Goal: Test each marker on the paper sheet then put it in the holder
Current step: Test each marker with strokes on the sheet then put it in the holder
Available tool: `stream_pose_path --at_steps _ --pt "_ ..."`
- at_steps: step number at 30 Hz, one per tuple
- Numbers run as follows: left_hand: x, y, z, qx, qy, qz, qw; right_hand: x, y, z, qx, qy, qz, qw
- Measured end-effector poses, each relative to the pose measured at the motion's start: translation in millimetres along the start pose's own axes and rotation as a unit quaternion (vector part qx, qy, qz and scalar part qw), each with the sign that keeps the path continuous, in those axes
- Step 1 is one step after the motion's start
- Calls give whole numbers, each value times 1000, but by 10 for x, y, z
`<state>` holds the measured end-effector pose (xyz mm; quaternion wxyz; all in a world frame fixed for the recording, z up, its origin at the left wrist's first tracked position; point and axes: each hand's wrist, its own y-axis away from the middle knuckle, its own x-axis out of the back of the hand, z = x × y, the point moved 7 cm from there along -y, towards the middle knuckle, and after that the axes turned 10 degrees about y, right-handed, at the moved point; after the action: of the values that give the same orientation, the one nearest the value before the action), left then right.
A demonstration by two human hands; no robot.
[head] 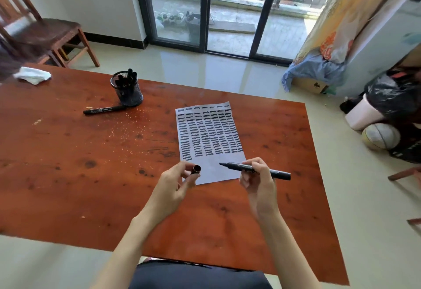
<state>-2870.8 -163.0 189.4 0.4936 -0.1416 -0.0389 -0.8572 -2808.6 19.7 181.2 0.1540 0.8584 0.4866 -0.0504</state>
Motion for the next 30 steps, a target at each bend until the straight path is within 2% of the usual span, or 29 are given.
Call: stream_pose_path --at_steps 7,13,20,25,30 --pt "-88 33 200 -9 59 10 998 -48 193 -179 49 24 -24 998" --pt "-118 2 259 -14 54 -6 998 -138 176 -199 62 53 -49 995" --pt "-134 -34 331 -50 -33 -26 998 -231 201 -227 109 153 -73 979" --pt "-166 -64 321 -39 -36 -25 998 -222 126 -171 91 156 -73 981" --pt "-291 -75 261 -29 -60 -80 995 -224 61 -174 122 240 -46 962"
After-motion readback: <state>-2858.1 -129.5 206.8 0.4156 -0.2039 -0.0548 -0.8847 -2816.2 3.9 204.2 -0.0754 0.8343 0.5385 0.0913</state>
